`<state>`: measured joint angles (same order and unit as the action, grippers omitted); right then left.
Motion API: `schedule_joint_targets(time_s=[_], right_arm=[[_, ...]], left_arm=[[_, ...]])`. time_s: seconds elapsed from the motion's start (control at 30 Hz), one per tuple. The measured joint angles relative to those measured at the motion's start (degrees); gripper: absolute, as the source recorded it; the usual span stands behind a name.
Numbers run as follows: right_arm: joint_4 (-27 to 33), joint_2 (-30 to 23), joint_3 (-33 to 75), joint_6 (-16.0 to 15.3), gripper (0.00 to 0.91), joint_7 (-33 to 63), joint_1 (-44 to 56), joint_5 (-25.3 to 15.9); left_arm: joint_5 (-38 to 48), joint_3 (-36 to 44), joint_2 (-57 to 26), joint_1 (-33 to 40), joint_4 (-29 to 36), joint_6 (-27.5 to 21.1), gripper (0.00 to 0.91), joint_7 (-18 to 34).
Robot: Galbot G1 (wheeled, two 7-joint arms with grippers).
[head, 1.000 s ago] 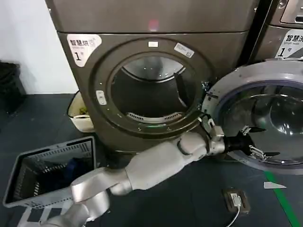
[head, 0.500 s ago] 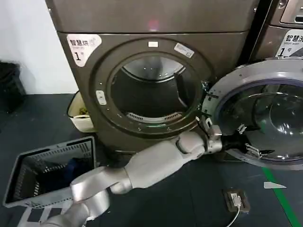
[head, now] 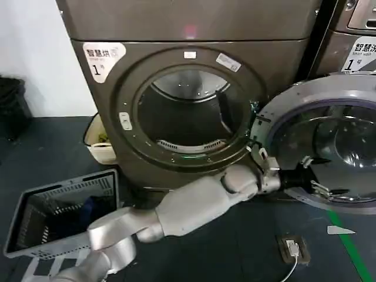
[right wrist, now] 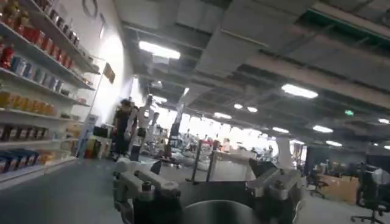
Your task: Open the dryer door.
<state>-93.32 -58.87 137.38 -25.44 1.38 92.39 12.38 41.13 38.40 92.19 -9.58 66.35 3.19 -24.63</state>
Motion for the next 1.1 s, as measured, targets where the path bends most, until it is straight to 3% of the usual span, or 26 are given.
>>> schedule_joint_targets(time_s=[0.3,0.8,1.1], right_arm=[[-0.4,0.7,-1.1,-0.2,0.907,-0.5,-1.1,-0.1],[0.8,1.8,-2.0,0.3,0.907,-0.9,-1.8,-0.4],[0.6,2.0,-3.0,0.5,0.907,-1.2,-2.5,-0.4]], left_arm=[[3.1,1.1,-0.8,0.3,5.7,0.1,0.907,0.2],[5.2,3.1,-19.3,1.9,18.7,0.8,0.907,1.3],[1.2,7.7,-32.1,3.7,26.7,6.6,0.907,7.6]])
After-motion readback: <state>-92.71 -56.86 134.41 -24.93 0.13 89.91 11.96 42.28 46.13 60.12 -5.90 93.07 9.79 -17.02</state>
